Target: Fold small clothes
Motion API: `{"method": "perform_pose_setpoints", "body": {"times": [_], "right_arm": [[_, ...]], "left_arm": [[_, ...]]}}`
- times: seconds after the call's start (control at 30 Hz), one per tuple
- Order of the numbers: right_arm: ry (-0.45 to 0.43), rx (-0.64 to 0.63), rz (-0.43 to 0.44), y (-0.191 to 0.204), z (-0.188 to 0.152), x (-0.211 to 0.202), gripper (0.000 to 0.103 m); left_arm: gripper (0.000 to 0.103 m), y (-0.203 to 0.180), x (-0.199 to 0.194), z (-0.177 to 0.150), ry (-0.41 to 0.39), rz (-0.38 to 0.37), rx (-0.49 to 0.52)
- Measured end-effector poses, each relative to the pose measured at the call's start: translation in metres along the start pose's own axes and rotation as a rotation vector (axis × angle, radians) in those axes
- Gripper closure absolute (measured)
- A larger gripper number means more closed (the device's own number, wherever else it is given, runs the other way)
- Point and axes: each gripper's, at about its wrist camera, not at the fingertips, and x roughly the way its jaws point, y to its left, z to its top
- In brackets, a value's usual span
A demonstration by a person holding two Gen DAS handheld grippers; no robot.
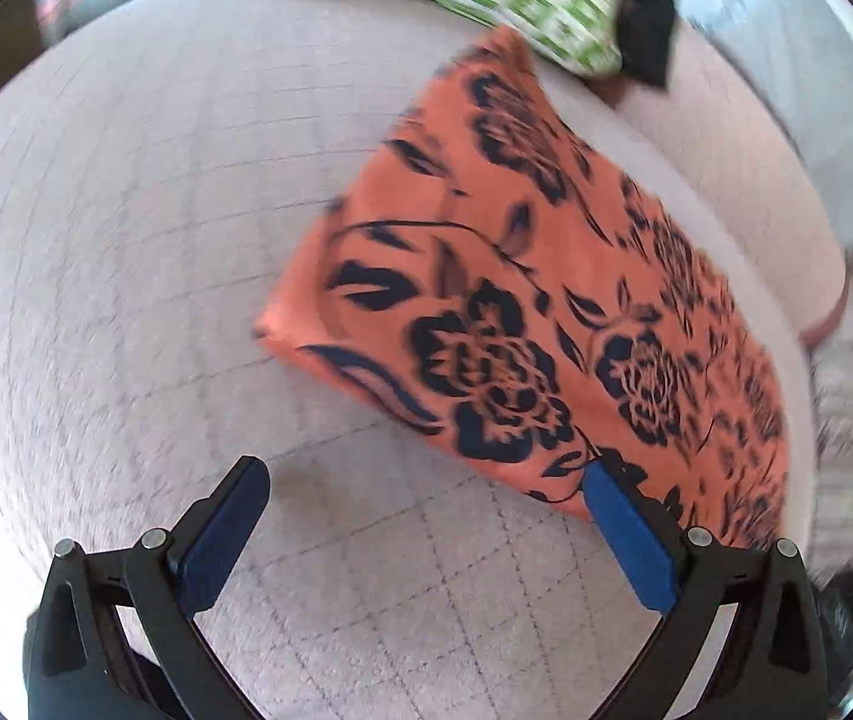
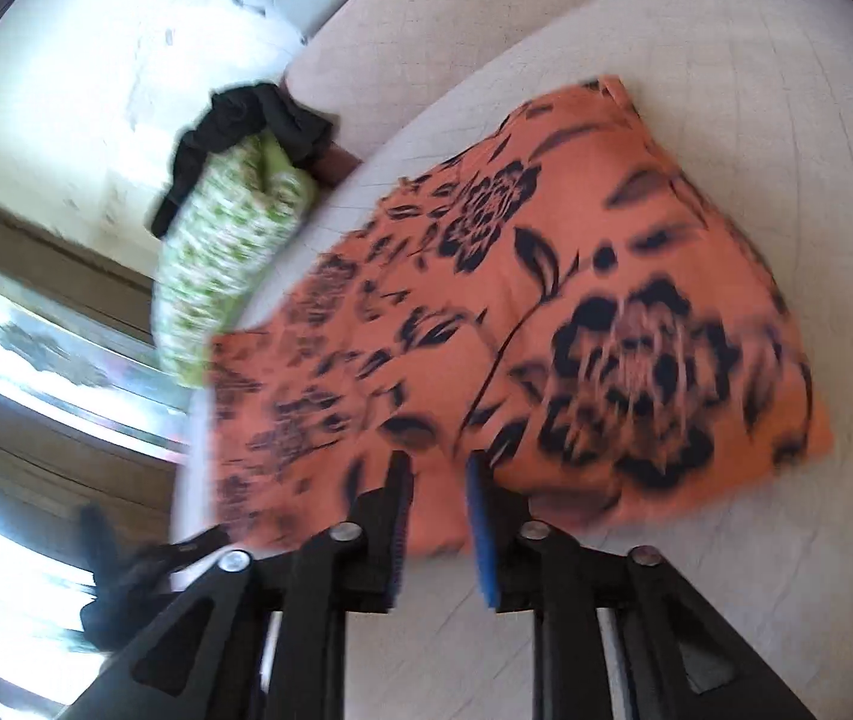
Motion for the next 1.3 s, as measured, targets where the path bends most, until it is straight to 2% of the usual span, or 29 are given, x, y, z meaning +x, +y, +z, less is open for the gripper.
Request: {"method": "perform_pose_setpoints", "body": {"times": [0.03, 0.07, 0.1, 0.2, 0.27, 0.33, 0.6, 0.73, 0.8, 0.87, 0.93, 1.0, 1.07, 1.1, 1.13, 1.2, 1.23, 1.27, 1.3], "right_arm": [[0.005, 0.043, 0.039, -0.004, -0.004, -0.004, 0.037], [0.003, 0.092, 0.070, -0.009, -0.008, -0.010, 0.011], [-0.012, 0.129, 0.087, -0.012, -0.013, -0.013, 0.010], [-0.035, 0.202, 0.112, -0.024, -0.028, -0.020, 0.010], [-0.038, 0.263, 0.133, -0.034, -0.031, -0.018, 0.011], [-0.064, 0.297, 0.144, -0.041, -0.028, -0.015, 0.012], [-0.194, 0.258, 0.086, -0.045, -0.003, -0.005, 0.015], [-0.267, 0.239, 0.116, -0.043, 0.007, 0.000, 0.017], [-0.282, 0.229, 0.116, -0.042, 0.011, 0.002, 0.028], [-0.283, 0.226, 0.085, -0.043, 0.015, 0.006, 0.052], [-0.272, 0.226, 0.032, -0.049, 0.015, 0.008, 0.060], [-0.269, 0.236, 0.028, -0.049, 0.018, 0.011, 0.060], [-0.268, 0.235, 0.008, -0.047, 0.020, 0.012, 0.053], [-0.270, 0.239, 0.019, -0.047, 0.020, 0.011, 0.049], [-0.273, 0.240, 0.031, -0.046, 0.021, 0.012, 0.043], [-0.276, 0.228, 0.029, -0.042, 0.023, 0.013, 0.041], [-0.280, 0.220, 0.034, -0.042, 0.023, 0.014, 0.042], [-0.285, 0.217, 0.040, -0.043, 0.023, 0.014, 0.051], [-0.294, 0.215, 0.036, -0.043, 0.023, 0.013, 0.062]], "left_arm": [[0.000, 0.009, -0.001, -0.001, 0.003, -0.019, -0.042], [0.000, 0.011, -0.001, -0.004, -0.001, -0.041, -0.069], [0.000, 0.011, 0.001, -0.008, -0.012, -0.049, -0.075], [0.004, 0.005, -0.003, -0.008, -0.022, -0.070, -0.033], [0.031, -0.001, 0.004, -0.003, -0.024, -0.101, -0.022], [0.037, 0.001, 0.016, 0.007, -0.037, -0.109, -0.044], [0.035, 0.013, 0.028, 0.020, -0.118, -0.237, -0.182], [0.036, 0.020, 0.027, 0.026, -0.151, -0.308, -0.217], [0.043, 0.019, 0.030, 0.028, -0.158, -0.301, -0.223], [0.064, 0.019, 0.032, 0.028, -0.163, -0.266, -0.212], [0.067, 0.018, 0.036, 0.027, -0.171, -0.242, -0.200], [0.066, 0.017, 0.038, 0.027, -0.174, -0.237, -0.202], [0.049, 0.018, 0.039, 0.026, -0.175, -0.255, -0.218], [0.046, 0.016, 0.039, 0.027, -0.178, -0.267, -0.225], [0.044, 0.014, 0.039, 0.028, -0.180, -0.261, -0.228], [0.045, 0.007, 0.041, 0.030, -0.181, -0.222, -0.212], [0.058, 0.006, 0.041, 0.031, -0.185, -0.194, -0.201], [0.072, 0.006, 0.043, 0.031, -0.186, -0.166, -0.196], [0.073, 0.009, 0.045, 0.032, -0.182, -0.168, -0.199]]}}
